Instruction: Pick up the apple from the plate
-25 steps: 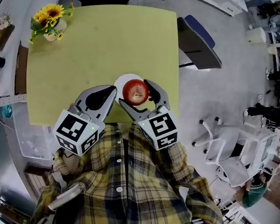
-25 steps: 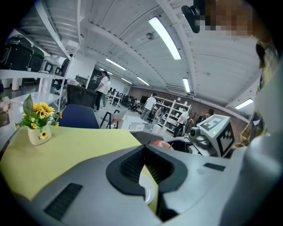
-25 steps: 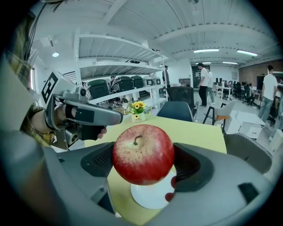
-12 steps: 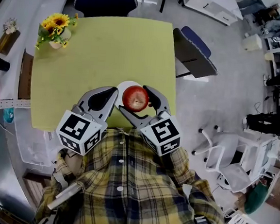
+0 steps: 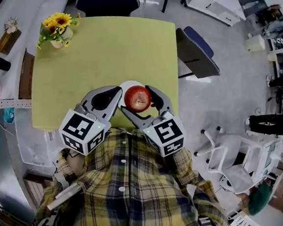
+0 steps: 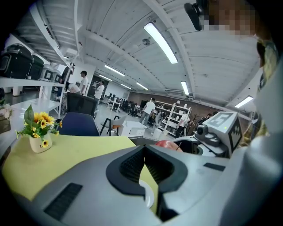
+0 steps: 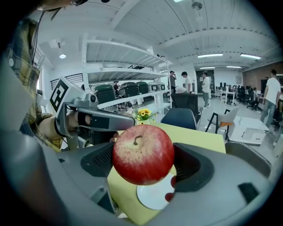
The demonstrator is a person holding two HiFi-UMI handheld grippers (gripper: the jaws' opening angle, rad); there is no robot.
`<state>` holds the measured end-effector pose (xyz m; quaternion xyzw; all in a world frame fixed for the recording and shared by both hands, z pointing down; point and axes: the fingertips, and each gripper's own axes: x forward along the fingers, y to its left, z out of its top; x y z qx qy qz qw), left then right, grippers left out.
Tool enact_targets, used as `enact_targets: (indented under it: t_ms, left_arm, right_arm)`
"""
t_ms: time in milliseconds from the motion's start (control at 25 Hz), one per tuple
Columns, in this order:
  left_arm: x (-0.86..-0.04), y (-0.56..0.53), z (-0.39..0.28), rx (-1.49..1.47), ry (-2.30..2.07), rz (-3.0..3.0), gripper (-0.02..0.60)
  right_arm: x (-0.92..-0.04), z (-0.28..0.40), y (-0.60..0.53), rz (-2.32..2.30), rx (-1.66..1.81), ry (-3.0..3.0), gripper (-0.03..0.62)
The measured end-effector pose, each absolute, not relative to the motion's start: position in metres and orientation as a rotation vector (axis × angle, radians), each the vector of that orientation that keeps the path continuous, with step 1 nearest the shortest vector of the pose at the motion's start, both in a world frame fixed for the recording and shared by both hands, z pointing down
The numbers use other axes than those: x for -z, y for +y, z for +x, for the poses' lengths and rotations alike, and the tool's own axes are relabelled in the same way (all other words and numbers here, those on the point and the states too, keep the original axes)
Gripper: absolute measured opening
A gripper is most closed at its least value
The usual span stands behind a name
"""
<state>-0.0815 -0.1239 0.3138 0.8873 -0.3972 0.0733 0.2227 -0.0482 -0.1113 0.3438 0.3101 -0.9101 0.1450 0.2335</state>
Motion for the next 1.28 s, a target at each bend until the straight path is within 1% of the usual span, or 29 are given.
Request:
enact_targets:
  t_ms: [1280]
  left_arm:
    - [-0.328, -0.123, -0.082, -0.227, -1.074, 2.412, 0.008]
  right_arm:
    - [-0.359, -0.044, -0.113, 0.859, -0.447, -2.458, 0.396]
